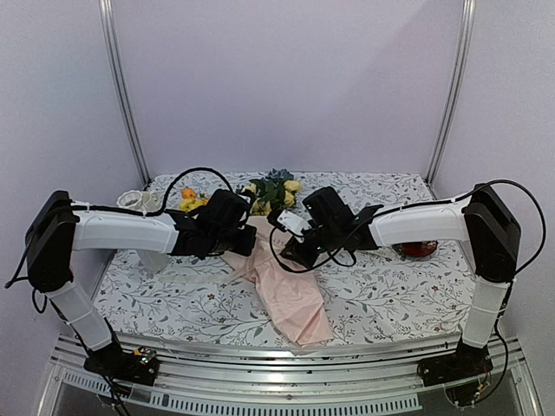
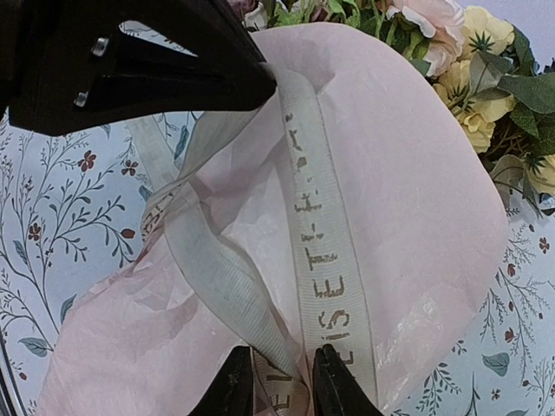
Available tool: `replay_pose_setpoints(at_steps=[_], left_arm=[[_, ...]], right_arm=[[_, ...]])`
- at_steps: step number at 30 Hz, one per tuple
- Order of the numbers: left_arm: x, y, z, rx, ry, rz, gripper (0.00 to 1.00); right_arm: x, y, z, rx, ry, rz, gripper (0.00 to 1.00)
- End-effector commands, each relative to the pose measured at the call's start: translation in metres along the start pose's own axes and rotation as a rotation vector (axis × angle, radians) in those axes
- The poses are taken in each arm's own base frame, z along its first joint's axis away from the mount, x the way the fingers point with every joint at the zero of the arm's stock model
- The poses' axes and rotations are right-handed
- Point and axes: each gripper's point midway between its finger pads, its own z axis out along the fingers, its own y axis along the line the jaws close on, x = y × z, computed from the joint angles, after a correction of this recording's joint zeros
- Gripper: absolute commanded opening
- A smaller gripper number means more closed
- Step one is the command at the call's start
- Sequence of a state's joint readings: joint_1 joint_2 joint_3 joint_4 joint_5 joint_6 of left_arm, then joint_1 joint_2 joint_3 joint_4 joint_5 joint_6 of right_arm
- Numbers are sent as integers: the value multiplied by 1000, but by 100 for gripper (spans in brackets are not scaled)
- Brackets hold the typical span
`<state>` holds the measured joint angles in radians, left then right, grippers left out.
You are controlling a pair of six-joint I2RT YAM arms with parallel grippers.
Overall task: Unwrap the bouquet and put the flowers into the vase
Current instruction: Untie the half-tied ribbon from the folded wrapping paper.
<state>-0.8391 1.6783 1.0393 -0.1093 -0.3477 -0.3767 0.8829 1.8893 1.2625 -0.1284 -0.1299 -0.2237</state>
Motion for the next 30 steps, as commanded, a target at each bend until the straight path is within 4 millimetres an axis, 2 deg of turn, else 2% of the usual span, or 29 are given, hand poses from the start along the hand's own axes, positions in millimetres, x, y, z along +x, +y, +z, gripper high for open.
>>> replay_pose_setpoints(at_steps=[1, 7, 11, 12, 16, 18, 23, 26, 30], left_arm=[[-3, 1, 4, 3, -3, -5, 5], [-2, 2, 4, 3, -1, -6, 5], [1, 2, 4, 3, 3, -6, 5], [2, 3, 4, 2, 4, -7, 5], [5, 6, 2, -6, 8, -8, 5], [7, 8, 1, -13, 9, -10, 5], [13, 14, -3, -27, 16, -13, 4], [18, 17, -6, -35, 21, -19, 4], [25, 22, -10, -42, 30, -32, 4]], right_arm=[[-6, 6, 6, -34, -10, -7, 26], [0, 9, 14, -37, 11, -8, 26], [-2, 7, 13, -23, 6, 0, 20], [-4, 5, 10, -16, -1, 3, 15], [-18, -1, -9, 32, -68, 15, 5], [-26, -7, -24, 72, -115, 30, 3], [-30, -21, -61, 143, -201, 89, 3], [-22, -34, -78, 171, -226, 154, 3], [2, -55, -92, 225, -221, 256, 3]])
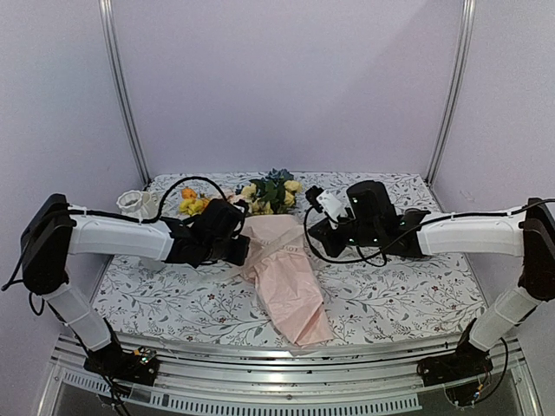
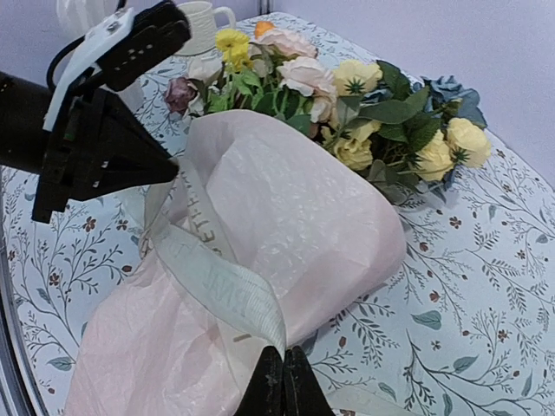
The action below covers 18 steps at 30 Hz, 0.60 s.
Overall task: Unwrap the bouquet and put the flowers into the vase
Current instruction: Untie the half-tied ribbon from the folded wrapping paper.
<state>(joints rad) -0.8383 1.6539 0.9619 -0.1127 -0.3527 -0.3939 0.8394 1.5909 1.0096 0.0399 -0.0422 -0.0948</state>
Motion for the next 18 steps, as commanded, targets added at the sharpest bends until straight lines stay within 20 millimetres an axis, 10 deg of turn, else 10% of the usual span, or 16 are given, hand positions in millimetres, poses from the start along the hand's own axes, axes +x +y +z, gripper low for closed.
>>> replay_pose_setpoints(at_steps=[1, 9, 14, 18], left_arm=[[0, 12, -10, -17, -17, -37, 4], [11, 19, -19, -17, -12, -47, 4], [11, 18, -21, -12, -14, -49, 4], [9, 17, -22, -6, -17, -49, 5]], right_arm=[[16, -36, -15, 106, -13, 161, 3], [68, -61, -25, 214, 60, 297, 7], [50, -44, -29, 102, 21, 241, 17], [33, -41, -32, 76, 3, 198, 43]])
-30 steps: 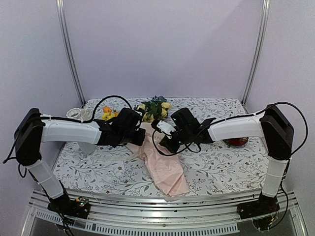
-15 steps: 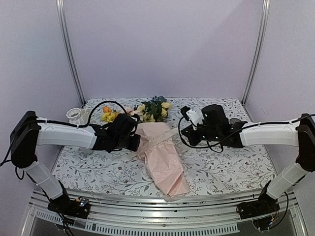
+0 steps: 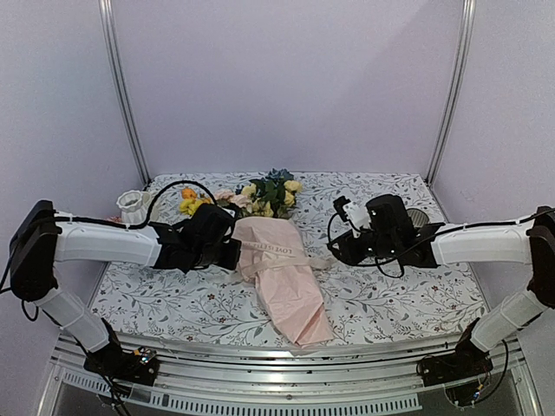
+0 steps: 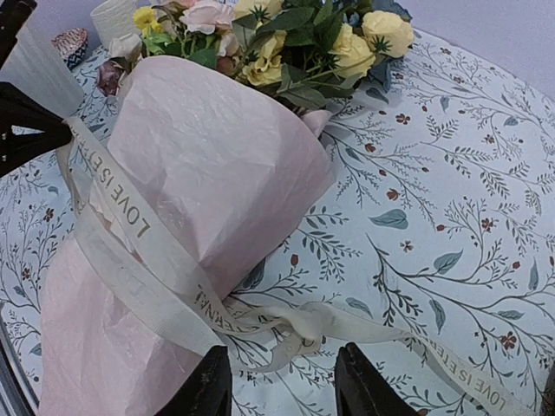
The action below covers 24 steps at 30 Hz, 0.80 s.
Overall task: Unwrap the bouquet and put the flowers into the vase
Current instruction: Untie the half-tied ribbon from the folded wrapping paper.
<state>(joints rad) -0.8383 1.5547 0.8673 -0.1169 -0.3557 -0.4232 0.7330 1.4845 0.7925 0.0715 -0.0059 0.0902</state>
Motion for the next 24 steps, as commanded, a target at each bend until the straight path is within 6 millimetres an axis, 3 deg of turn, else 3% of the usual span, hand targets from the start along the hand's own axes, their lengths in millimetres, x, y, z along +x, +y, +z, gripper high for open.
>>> replay_pose_setpoints(at_steps=[1, 3, 7, 12, 15, 18, 24], left_arm=[[-5, 4, -5, 0, -16, -20, 5], [-7, 1, -7, 17, -21, -11, 8], [-13, -2, -10, 33, -34, -4, 11], [-17, -4, -12, 38, -43, -1, 11], [-17, -5, -11, 40, -43, -1, 11], [-17, -5, -10, 40, -42, 2, 11], [-17, -6, -7, 39, -37, 6, 9]], right_arm=[[-31, 16, -10, -78, -54, -68, 43], [-36, 23, -10, -104, -42, -114, 44], [-45, 55, -6, -190, -5, -221, 42], [-34, 91, 19, -251, 108, -322, 42], [-22, 100, 33, -260, 153, -349, 43], [-29, 113, 42, -263, 151, -379, 45], [-13, 125, 63, -242, 224, -444, 44]])
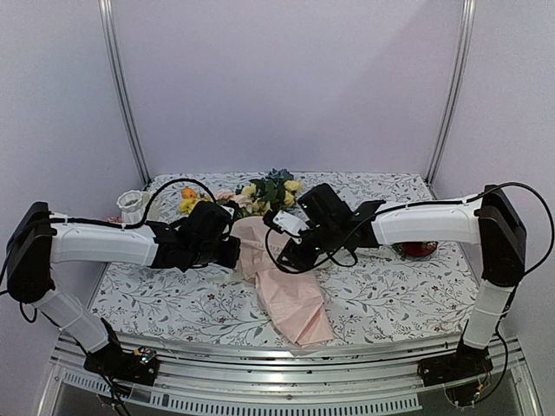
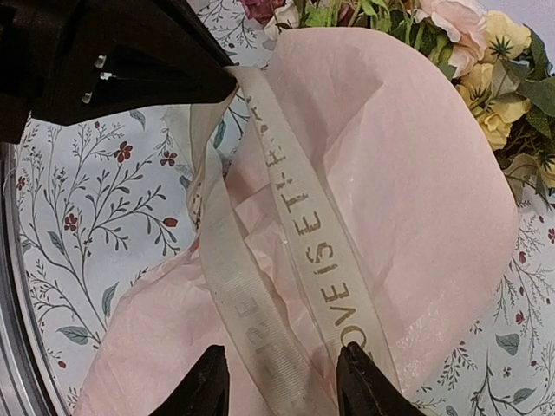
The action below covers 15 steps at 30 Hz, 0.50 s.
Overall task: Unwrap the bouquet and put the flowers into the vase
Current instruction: Untie the half-tied ribbon from the folded wrapping paper.
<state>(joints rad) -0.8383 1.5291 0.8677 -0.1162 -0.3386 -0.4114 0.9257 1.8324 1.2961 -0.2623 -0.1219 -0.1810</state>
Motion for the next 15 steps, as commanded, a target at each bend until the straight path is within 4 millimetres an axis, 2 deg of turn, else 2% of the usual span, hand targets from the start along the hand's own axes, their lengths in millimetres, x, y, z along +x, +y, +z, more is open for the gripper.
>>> replay_pose_setpoints(at_steps=[1, 11, 15], left_arm=[[-10, -3, 0, 13, -19, 5, 9], [-12, -4, 2, 13, -20, 8, 9], [-11, -4, 2, 12, -17, 8, 9]], right_arm=[[4, 5, 15, 26, 64, -60, 44], [20, 6, 34, 80, 136, -109, 42], [30, 4, 38, 130, 173, -141, 34]])
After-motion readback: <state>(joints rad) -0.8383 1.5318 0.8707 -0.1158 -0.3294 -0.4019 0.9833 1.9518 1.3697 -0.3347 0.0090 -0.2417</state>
